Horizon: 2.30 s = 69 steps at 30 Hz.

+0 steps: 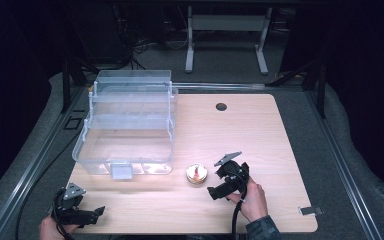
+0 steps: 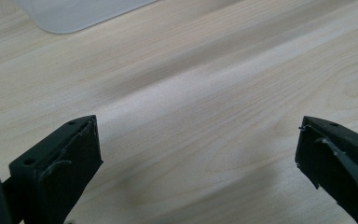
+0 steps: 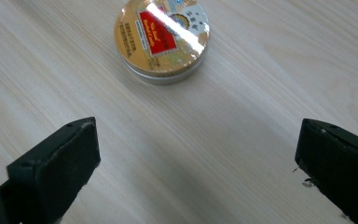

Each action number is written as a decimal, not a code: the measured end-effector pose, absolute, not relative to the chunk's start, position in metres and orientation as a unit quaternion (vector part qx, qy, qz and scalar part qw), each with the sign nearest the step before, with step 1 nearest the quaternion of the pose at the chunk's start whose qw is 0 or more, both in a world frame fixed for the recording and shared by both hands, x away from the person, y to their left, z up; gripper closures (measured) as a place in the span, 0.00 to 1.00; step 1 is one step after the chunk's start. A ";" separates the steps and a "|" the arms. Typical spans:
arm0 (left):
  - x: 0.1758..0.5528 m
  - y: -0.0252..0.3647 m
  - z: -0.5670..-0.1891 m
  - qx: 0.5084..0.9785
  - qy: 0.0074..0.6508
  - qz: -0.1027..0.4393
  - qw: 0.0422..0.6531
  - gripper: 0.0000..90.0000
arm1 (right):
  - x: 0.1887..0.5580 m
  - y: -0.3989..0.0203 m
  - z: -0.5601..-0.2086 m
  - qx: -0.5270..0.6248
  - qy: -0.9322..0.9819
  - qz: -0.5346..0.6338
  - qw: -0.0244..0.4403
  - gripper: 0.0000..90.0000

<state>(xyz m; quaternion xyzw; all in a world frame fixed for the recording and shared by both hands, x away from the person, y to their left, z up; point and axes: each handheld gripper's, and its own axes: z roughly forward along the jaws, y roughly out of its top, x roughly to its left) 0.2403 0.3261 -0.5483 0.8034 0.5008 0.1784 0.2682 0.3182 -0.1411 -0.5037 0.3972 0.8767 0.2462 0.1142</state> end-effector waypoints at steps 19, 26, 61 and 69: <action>0.239 0.330 -0.554 0.804 0.503 0.172 0.264 0.00 | 0.360 -0.080 -0.523 0.367 0.896 0.234 0.087 0.04; 0.239 0.331 -0.554 0.808 0.502 0.174 0.253 0.00 | 0.368 -0.072 -0.532 0.370 0.897 0.224 0.087 0.08; 0.241 0.331 -0.555 0.812 0.501 0.177 0.242 0.01 | 0.375 -0.069 -0.535 0.374 0.903 0.200 0.067 0.22; 0.241 0.331 -0.553 0.810 0.502 0.178 0.247 0.00 | 0.368 -0.075 -0.521 0.372 0.904 0.193 0.082 0.22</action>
